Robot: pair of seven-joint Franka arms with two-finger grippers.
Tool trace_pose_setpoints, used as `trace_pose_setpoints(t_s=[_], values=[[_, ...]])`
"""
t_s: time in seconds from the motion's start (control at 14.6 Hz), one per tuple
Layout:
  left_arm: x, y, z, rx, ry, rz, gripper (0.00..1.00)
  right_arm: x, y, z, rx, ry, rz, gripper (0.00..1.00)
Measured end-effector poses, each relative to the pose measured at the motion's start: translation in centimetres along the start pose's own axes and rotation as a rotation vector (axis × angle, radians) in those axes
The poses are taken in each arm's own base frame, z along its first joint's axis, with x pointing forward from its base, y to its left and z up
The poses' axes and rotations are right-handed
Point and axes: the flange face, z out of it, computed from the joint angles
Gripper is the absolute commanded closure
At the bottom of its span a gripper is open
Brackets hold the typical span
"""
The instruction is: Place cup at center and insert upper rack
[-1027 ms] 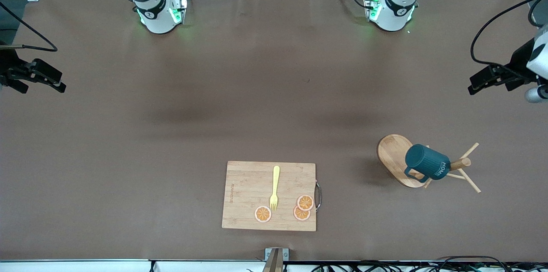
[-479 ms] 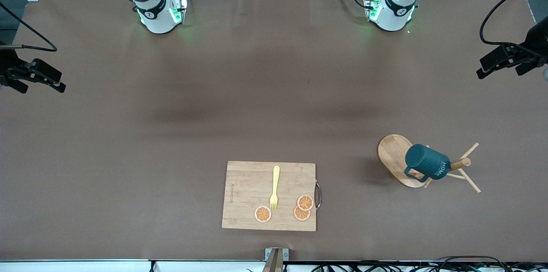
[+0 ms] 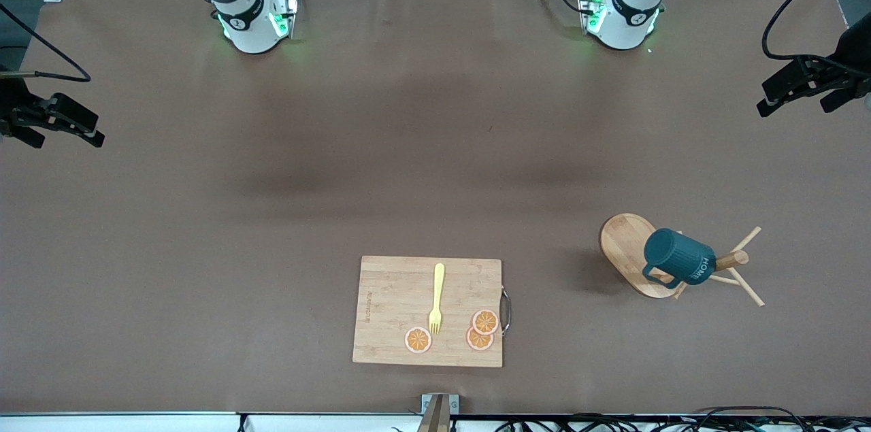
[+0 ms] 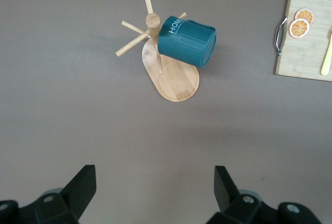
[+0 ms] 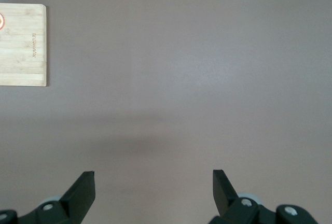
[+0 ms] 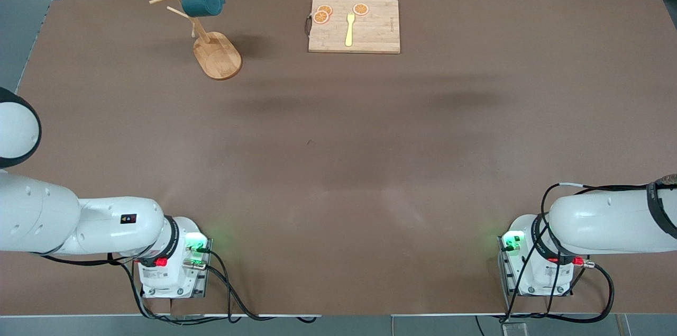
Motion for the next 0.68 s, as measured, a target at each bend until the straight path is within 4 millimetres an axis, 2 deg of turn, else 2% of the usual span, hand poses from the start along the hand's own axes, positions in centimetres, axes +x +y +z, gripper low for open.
trace_pose_setpoints(t_s=[0.68], values=[[0.54, 0.02, -0.48, -0.021, 0.050, -0.006, 0.00, -0.02, 0.03, 0.01, 0.000, -0.001, 0.001, 0.00]])
